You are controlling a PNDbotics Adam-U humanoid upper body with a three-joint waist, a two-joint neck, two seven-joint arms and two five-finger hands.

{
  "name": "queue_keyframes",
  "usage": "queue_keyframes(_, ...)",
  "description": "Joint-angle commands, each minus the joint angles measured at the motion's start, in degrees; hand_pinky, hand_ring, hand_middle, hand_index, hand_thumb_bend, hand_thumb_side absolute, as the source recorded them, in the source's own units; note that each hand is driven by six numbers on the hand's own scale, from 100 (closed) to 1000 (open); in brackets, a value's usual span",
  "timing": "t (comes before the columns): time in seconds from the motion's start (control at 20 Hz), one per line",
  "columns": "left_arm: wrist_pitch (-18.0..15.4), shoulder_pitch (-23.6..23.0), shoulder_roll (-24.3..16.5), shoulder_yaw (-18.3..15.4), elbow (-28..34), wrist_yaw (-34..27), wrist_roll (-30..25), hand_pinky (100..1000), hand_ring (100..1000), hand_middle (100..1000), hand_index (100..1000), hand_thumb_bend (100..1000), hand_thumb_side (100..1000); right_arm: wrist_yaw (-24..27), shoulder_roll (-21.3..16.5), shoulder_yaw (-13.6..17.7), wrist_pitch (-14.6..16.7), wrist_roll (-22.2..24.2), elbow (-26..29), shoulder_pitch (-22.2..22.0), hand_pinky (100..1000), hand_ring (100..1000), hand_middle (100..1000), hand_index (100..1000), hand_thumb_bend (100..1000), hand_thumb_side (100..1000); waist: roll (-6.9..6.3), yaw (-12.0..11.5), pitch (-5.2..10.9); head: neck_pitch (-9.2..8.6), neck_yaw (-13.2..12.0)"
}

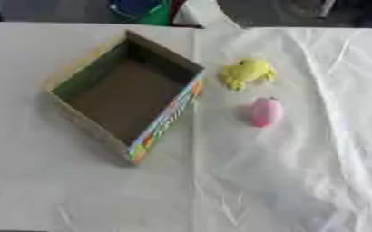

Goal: Pick up objects on the table and place them in the box.

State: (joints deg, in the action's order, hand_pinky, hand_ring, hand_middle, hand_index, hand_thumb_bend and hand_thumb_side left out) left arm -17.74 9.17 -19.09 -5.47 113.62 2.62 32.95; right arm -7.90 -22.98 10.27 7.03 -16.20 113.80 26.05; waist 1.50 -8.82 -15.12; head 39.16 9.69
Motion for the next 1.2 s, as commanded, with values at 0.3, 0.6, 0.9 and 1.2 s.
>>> queue_keyframes(0.3, 0.1, 0.5, -0.4, -0.6, 1.0, 0.2, 0.3, 518, 651, 619, 757, 100, 953, -0.2, -1.4, 0.7, -0.1, -0.1, 0.8, 0.7, 725, 669, 438, 754, 100, 475, -0.04, -0.1, 0.76, -1.13, -0.2)
queue_keyframes(0.6, 0.1, 0.5, -0.5, -0.6, 1.0, 0.2, 0.3, 519, 651, 620, 757, 100, 953, -1.2, -2.9, 0.3, -0.9, 0.7, -0.2, 1.2, 721, 681, 442, 771, 100, 449, 0.12, -0.2, 0.89, -1.11, -0.2)
queue_keyframes(0.9, 0.2, 0.4, -0.6, -0.3, 1.0, 0.1, 0.0, 519, 650, 620, 756, 100, 953, -8.4, -10.4, -3.3, -3.9, 5.9, -5.8, 6.6, 709, 708, 463, 797, 100, 367, 0.30, -0.7, 1.19, -0.91, 0.4)
queue_keyframes(1.2, 0.1, 0.4, -0.8, -0.1, 1.0, -0.1, -0.2, 520, 650, 620, 757, 100, 953, -16.4, -17.5, -8.7, -5.6, 12.3, -15.0, 13.4, 700, 739, 504, 817, 100, 254, 0.42, -1.3, 1.46, -0.96, 1.3)
